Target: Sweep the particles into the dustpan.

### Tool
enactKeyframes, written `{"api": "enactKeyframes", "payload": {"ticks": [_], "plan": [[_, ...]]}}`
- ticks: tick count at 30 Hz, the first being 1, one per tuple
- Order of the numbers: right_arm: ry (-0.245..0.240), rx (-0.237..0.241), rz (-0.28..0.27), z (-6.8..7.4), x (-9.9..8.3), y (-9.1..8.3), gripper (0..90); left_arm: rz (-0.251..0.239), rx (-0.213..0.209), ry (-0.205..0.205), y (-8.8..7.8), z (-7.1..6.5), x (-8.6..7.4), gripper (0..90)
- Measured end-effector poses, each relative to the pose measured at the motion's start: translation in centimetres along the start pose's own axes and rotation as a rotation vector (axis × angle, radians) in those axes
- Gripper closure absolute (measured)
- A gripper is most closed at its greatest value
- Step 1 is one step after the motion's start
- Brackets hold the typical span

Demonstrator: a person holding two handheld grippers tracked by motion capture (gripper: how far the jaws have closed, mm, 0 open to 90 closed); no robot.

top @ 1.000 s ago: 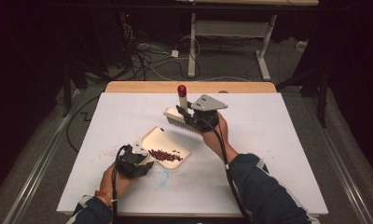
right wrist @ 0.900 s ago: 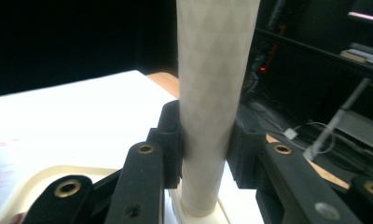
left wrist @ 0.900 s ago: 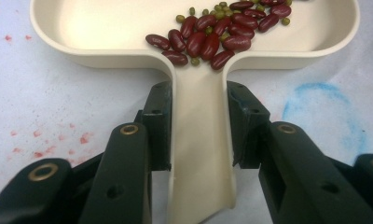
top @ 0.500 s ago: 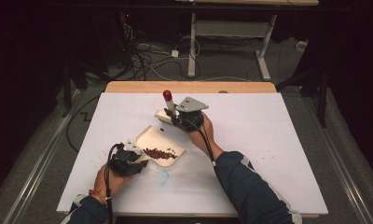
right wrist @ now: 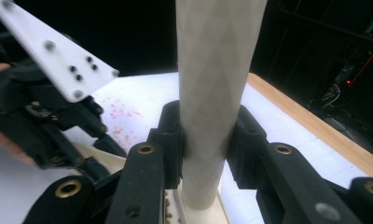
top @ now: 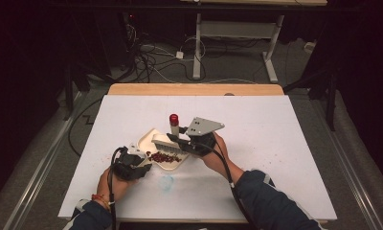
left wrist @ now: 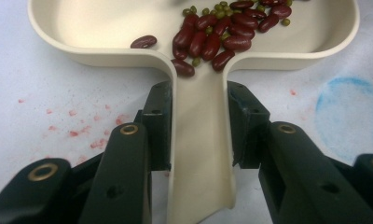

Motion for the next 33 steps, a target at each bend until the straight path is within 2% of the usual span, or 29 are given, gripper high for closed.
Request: {"api": "enactKeyframes", "payload": {"ticks": [4,7,9,13,14,17,18,19,21,24,26,29,33], "plan": [[-0.037,-0.049,-0.022,-0.4,0.2,-1.6,70.3,0.003,-0.003,0.024,0.0,-0.3,0.0,63.3],[-0.029,-0.075,-0.027,-1.0,0.1,-2.1,70.3,0.005,-0.014,0.049,-0.1,-0.8,0.1,63.3],[-0.022,-0.115,-0.009,-1.7,-0.3,-2.3,70.2,0.004,-0.016,0.059,-0.2,-1.1,0.2,63.3],[-0.017,-0.121,0.018,-1.7,-0.9,-2.2,70.2,0.003,-0.009,0.062,-0.1,-1.7,0.2,63.3],[-0.027,-0.116,0.036,-1.2,-1.2,-1.9,70.2,-0.006,0.005,0.046,0.0,-1.9,0.3,63.3],[-0.026,-0.099,0.047,-0.4,-1.4,-1.7,70.2,-0.008,0.015,0.040,0.2,-2.1,0.3,63.4],[-0.041,-0.095,0.067,0.5,-1.3,-1.5,70.1,-0.011,0.024,0.029,0.2,-2.3,0.3,63.4],[-0.041,-0.095,0.067,0.5,-1.3,-1.5,70.1,-0.013,0.026,0.018,0.3,-2.5,0.3,63.4],[-0.040,-0.082,0.074,1.4,-1.1,-1.5,70.2,-0.007,0.039,0.028,0.2,-2.6,0.3,63.4],[-0.015,-0.056,0.087,2.9,-0.9,-1.7,70.0,-0.026,0.023,-0.030,0.3,-2.7,0.2,63.2],[-0.003,-0.055,0.090,3.2,-0.9,-1.7,69.9,-0.020,0.024,-0.026,0.3,-2.7,0.2,63.3],[-0.013,-0.067,0.106,4.0,-1.0,-1.9,69.7,-0.019,0.034,-0.019,0.3,-2.8,0.2,63.3],[0.025,-0.055,0.094,4.2,-0.9,-2.3,69.9,-0.016,0.037,-0.019,0.3,-2.9,0.2,63.3]]}}
Point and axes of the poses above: each handheld gripper's, and its own axes: y roughly forward along the jaws, x roughly out of its top, z roughly to its left, the point moved 6 cm from there along y, roughly forward along the jaws, and after that the axes turned 2 degrees about x, right-handed, at the moved point
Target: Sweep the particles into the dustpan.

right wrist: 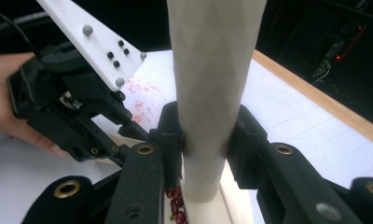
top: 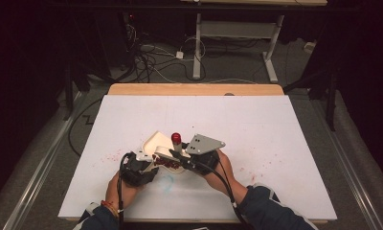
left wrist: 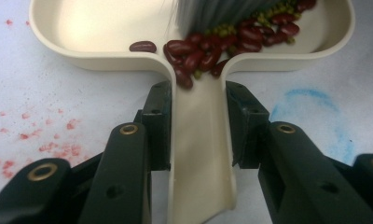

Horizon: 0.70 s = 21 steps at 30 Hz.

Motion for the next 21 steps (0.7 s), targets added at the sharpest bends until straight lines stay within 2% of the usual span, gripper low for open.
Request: {"api": "enactKeyframes", "payload": {"ticks": [2,7,16,17,21], "plan": [[-0.004,0.000,0.001,0.1,0.0,-0.2,69.9,-0.002,0.000,0.002,0.0,0.0,0.0,63.3],[0.034,0.004,-0.030,-0.3,0.4,-0.6,70.2,-0.007,-0.010,0.019,-0.2,0.4,0.1,63.3],[0.073,0.012,-0.086,-2.5,1.1,-1.8,70.1,0.001,-0.005,0.036,-0.3,0.6,-0.3,63.3],[0.076,-0.005,-0.087,-3.0,1.1,-2.0,70.1,0.001,-0.005,0.038,-0.3,0.6,-0.3,63.4],[0.053,-0.043,-0.089,-3.6,1.0,-2.2,70.0,0.004,-0.011,0.038,-0.2,0.8,-0.3,63.3]]}}
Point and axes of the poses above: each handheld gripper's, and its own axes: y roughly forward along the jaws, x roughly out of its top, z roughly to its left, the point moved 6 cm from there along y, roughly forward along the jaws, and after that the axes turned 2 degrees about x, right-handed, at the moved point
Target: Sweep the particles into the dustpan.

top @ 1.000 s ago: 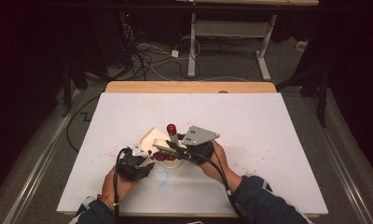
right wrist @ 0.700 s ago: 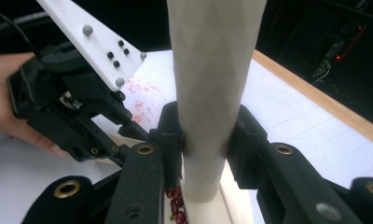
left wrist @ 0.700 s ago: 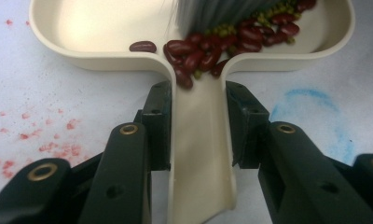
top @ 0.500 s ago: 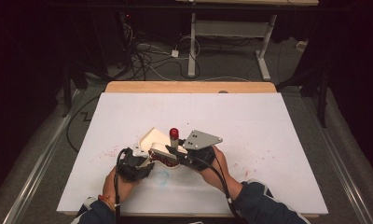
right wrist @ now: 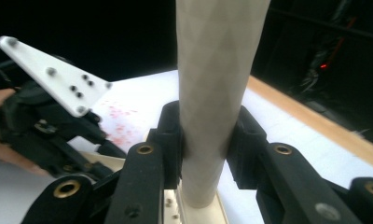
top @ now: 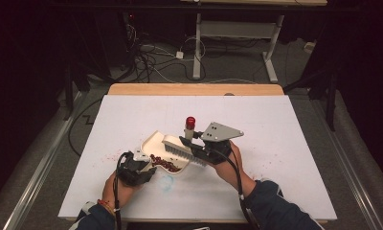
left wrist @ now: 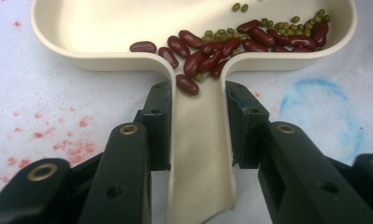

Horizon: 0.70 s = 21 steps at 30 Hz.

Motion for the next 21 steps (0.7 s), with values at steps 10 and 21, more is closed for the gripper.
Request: {"api": "enactKeyframes", "payload": {"ticks": [10,21], "plan": [[-0.048,-0.034,0.055,0.1,-1.5,1.9,70.0,-0.013,0.018,0.000,-0.2,-0.3,0.2,63.3],[-0.062,0.080,0.075,3.2,-0.9,1.8,70.1,-0.014,0.021,0.004,-0.2,-0.4,0.1,63.3]]}}
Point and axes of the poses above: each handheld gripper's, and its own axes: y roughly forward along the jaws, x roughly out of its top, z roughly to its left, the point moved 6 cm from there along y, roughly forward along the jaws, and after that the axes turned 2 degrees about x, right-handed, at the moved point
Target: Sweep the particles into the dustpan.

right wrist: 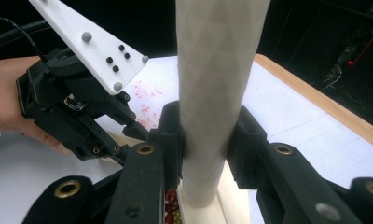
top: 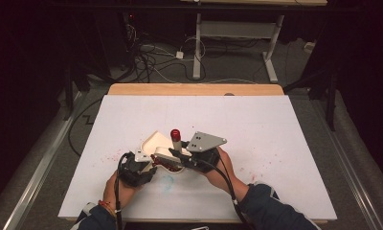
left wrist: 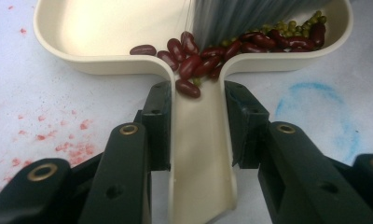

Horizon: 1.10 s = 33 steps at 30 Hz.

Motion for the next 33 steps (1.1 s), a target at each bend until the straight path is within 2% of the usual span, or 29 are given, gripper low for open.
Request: {"api": "enactKeyframes", "payload": {"ticks": [4,6,13,17,22,26,33], "plan": [[0.003,-0.014,-0.018,-0.7,0.4,-0.6,70.1,-0.003,-0.007,0.000,0.0,0.1,0.0,63.3],[-0.009,-0.029,-0.029,-1.2,0.7,-1.1,70.1,-0.002,-0.004,0.011,-0.1,0.2,0.0,63.3],[-0.002,-0.056,-0.060,-2.6,1.2,-2.1,70.0,-0.006,0.002,0.031,0.0,0.4,-0.1,63.3],[0.000,-0.057,-0.055,-3.3,1.1,-2.5,70.0,-0.004,-0.003,0.026,0.0,0.4,-0.1,63.3],[-0.041,-0.059,-0.021,-3.9,0.9,-3.4,70.0,0.003,-0.002,0.033,0.0,0.4,-0.1,63.3],[-0.026,-0.062,-0.026,-4.5,0.7,-4.6,70.0,0.005,-0.003,0.036,0.1,0.5,-0.2,63.3],[-0.032,-0.083,-0.012,-5.5,-0.2,-7.0,70.0,0.010,-0.001,0.039,0.1,0.5,-0.3,63.2]]}}
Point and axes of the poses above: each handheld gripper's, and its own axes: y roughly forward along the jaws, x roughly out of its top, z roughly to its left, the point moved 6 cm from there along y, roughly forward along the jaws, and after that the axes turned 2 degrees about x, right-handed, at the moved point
